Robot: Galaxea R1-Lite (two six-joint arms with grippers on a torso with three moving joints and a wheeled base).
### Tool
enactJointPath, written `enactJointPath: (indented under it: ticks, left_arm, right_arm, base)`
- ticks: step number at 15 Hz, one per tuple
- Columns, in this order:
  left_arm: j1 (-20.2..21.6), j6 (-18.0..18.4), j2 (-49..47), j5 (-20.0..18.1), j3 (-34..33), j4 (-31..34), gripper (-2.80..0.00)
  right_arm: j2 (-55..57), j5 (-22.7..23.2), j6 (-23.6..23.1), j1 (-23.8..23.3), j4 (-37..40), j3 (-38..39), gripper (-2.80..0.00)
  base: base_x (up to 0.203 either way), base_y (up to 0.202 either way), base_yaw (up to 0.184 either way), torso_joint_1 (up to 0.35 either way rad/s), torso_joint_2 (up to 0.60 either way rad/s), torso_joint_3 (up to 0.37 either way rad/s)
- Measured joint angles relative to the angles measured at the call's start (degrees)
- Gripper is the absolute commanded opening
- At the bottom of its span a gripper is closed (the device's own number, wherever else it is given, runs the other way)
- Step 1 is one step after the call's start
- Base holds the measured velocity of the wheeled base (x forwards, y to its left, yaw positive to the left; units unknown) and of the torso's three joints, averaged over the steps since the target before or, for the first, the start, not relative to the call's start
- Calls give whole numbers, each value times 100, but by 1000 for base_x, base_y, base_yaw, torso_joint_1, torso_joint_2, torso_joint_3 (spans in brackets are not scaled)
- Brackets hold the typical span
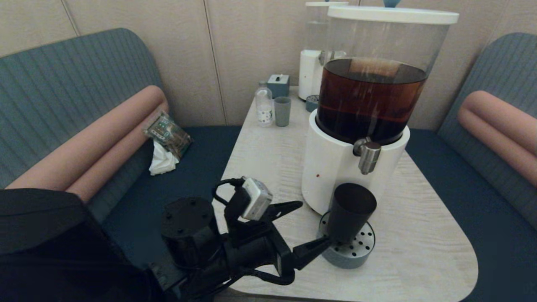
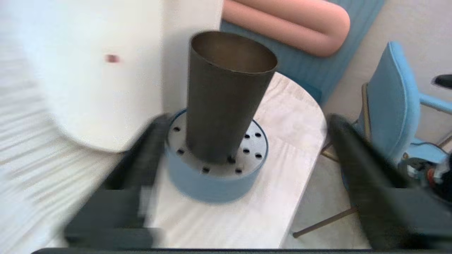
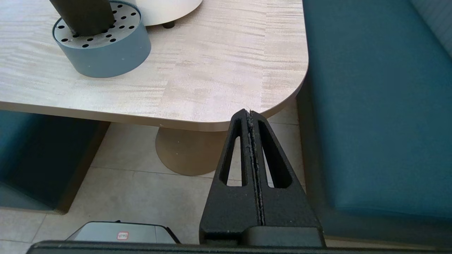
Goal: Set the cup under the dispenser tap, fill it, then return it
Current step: Turn on the faucet
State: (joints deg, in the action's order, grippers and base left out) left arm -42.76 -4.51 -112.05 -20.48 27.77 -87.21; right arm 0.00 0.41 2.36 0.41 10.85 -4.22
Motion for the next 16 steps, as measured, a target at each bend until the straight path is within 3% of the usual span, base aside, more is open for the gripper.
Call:
enactJointPath:
  ticks: [2,5,10,12,16]
  left_arm:
    - [113,-34,526,122,-412,2,-280]
    - [347,-83,1355,724,-824,4,-280]
    - [949,-42,2759,2411,-1275,148,-280]
    - [1267,-44,3428,2879,-1370,451,-280]
    - [2415,-72,5021,3093,-1744,1169,-280]
  right_arm:
    - [0,0,-2,0,0,0,-280]
    - [0,-1,-2,0,0,0,-280]
    - [0,0,-2,0,0,0,-280]
    - [0,0,0,0,0,0,-280]
    - [0,0,0,0,0,0,-280]
  base:
    - [0,0,0,0,0,0]
    - [0,0,0,0,0,0]
    - [0,0,0,0,0,0]
    - [0,0,0,0,0,0]
    - [0,0,0,0,0,0]
